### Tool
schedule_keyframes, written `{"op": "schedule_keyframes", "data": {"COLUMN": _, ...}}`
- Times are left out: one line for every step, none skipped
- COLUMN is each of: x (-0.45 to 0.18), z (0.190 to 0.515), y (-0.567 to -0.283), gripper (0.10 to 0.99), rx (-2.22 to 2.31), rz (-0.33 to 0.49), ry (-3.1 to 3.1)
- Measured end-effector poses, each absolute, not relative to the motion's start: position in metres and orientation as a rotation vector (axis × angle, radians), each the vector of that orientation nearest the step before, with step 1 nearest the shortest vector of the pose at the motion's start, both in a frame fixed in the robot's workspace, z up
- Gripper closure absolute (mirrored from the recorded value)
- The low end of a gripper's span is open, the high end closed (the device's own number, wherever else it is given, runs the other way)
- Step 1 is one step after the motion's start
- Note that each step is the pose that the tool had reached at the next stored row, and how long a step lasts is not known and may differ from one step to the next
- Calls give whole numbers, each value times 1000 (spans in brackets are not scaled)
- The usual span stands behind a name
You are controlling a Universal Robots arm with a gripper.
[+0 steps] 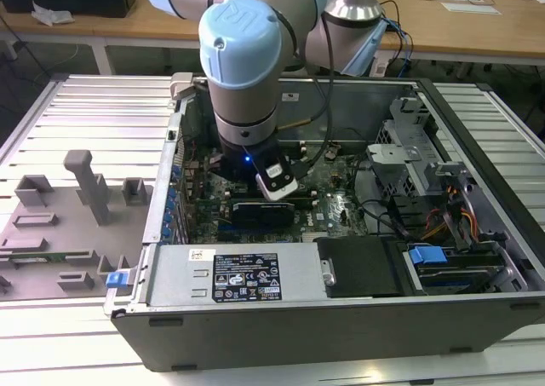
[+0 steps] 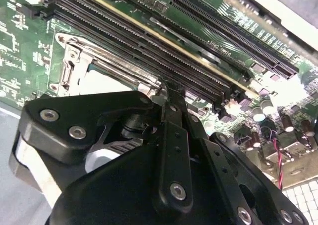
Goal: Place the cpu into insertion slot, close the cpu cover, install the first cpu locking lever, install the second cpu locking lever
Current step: 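Install the second cpu locking lever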
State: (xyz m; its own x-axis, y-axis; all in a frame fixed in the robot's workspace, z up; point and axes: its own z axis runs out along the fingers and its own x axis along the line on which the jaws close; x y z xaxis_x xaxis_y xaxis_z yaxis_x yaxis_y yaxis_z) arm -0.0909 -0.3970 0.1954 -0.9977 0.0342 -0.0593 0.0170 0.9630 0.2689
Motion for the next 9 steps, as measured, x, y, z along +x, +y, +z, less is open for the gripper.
{"op": "schedule_keyframes", "data": {"x": -91, "z": 194, "y": -397, "gripper": 980, "rx": 40, "rz": 417, "ry": 3052}}
{"op": "schedule_keyframes", "data": {"x": -91, "z": 194, "y": -397, "gripper": 980, "rx": 41, "rz": 417, "ry": 3054}}
{"op": "schedule_keyframes", "data": {"x": -91, "z": 194, "y": -397, "gripper": 980, "rx": 41, "rz": 417, "ry": 3054}}
{"op": "schedule_keyframes", "data": {"x": -91, "z": 194, "y": -397, "gripper": 980, "rx": 41, "rz": 417, "ry": 3054}}
{"op": "schedule_keyframes", "data": {"x": -91, "z": 194, "y": -397, "gripper": 980, "rx": 41, "rz": 417, "ry": 3054}}
{"op": "schedule_keyframes", "data": {"x": -91, "z": 195, "y": -397, "gripper": 980, "rx": 41, "rz": 417, "ry": 3053}}
{"op": "schedule_keyframes", "data": {"x": -91, "z": 195, "y": -397, "gripper": 980, "rx": 41, "rz": 417, "ry": 3053}}
{"op": "schedule_keyframes", "data": {"x": -91, "z": 197, "y": -397, "gripper": 980, "rx": 41, "rz": 417, "ry": 3053}}
{"op": "schedule_keyframes", "data": {"x": -91, "z": 199, "y": -397, "gripper": 980, "rx": 41, "rz": 417, "ry": 3053}}
